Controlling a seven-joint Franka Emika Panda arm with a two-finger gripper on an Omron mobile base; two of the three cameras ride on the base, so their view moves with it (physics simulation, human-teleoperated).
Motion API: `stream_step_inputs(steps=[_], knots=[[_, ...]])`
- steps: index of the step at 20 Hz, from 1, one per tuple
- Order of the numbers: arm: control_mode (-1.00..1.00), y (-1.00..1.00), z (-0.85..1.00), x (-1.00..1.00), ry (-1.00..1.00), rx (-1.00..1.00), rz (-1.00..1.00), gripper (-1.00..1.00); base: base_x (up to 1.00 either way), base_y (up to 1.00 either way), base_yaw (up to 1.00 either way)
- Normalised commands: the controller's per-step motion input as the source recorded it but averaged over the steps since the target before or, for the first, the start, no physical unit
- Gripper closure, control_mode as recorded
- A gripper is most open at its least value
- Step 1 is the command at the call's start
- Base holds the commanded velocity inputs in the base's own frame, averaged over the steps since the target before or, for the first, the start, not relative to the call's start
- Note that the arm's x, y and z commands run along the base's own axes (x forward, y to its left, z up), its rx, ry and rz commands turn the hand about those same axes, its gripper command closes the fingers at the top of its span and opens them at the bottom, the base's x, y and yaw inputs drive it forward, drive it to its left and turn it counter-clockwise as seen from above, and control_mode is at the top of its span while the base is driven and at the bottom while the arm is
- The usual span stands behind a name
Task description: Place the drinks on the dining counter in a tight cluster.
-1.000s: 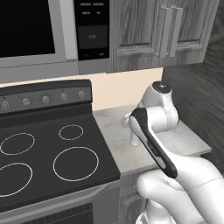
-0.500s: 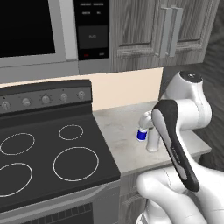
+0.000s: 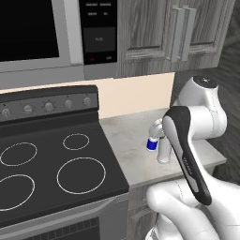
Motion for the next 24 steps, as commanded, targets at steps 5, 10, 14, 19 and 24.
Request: stream_step_inputs(steps=[5, 10, 14, 19, 24], knots=[[1.0, 0.0, 0.0, 0.0, 0.0, 0.0, 0.0, 1.0, -0.46, 0.15, 0.25], [1.0, 0.0, 0.0, 0.0, 0.0, 0.0, 0.0, 1.0, -0.5, 0.85, 0.66], [1.0, 0.0, 0.0, 0.0, 0.0, 0.0, 0.0, 1.0, -0.43, 0.91, 0.75], [1.0, 0.0, 0.0, 0.0, 0.0, 0.0, 0.0, 1.0, -0.07, 0.59, 0.88], [1.0, 0.0, 0.0, 0.0, 0.0, 0.0, 0.0, 1.0, -0.11, 0.15, 0.7]])
